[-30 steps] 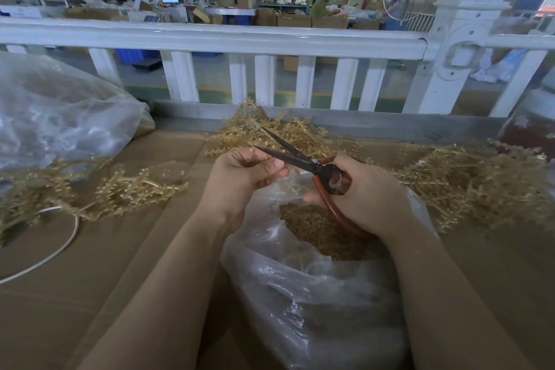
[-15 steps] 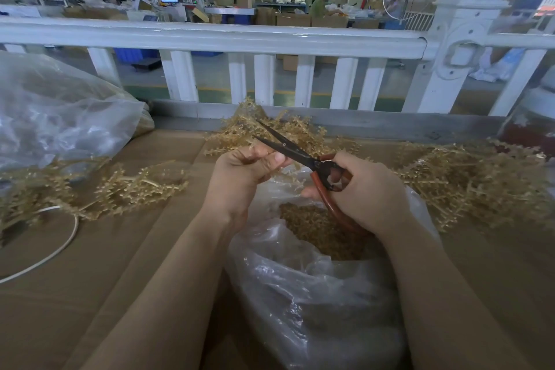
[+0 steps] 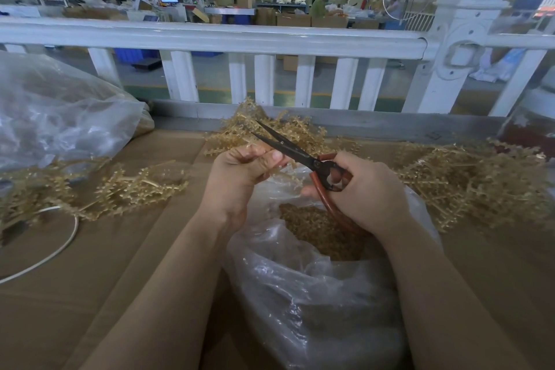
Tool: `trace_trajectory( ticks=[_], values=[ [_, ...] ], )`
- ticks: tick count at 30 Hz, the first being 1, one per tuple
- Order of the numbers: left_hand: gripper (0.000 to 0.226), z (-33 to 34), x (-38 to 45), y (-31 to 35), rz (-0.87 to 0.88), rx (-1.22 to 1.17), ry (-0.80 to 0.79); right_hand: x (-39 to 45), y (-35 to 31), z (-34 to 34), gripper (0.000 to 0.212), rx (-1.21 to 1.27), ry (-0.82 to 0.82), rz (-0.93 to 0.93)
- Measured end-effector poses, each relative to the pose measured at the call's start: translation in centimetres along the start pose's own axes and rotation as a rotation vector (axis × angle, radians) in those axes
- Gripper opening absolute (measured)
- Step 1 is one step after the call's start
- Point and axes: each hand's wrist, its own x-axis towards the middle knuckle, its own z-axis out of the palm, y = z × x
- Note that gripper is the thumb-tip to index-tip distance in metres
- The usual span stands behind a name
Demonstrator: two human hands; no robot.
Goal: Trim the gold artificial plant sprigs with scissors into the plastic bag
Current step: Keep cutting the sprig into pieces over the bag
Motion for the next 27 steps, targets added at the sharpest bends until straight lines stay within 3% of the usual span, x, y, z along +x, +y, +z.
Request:
trace_trajectory(
  ticks=[5, 10, 14, 17, 18, 21, 27],
  values=[
    [0.014, -0.06, -0.05, -0.01, 0.021, 0.032, -0.008, -0.19, 0.03, -0.10, 0.072, 0.034, 0.006, -0.009],
    [0.004, -0.03, -0.15, -0.20, 0.042, 0.099, 0.000, -0.38, 0.18, -0.09, 0.043, 0.056, 0.006, -0.001],
    [0.035, -0.14, -0.04, -0.12, 0.052, 0.132, 0.021, -0.31, 0.63, 0.13, 0.052, -0.015, -0.021, 0.036],
    [0.008, 0.00, -0.18, 0.02, 0.068, 0.176, 0.007, -0.30, 0.86, 0.17, 0.054, -0.041, -0.042, 0.060],
    [0.007, -0.01, -0.22, 0.09, 0.076, 0.191, 0.003, -0.31, 0.85, 0.14, 0.054, -0.047, -0.038, 0.059],
    [0.033, -0.17, -0.14, 0.03, 0.106, 0.217, -0.018, -0.30, 0.47, -0.09, 0.059, -0.070, -0.002, 0.047],
    [0.021, 0.00, -0.18, -0.25, 0.098, 0.222, -0.026, -0.23, -0.06, -0.22, 0.054, -0.083, 0.005, 0.029]
  ],
)
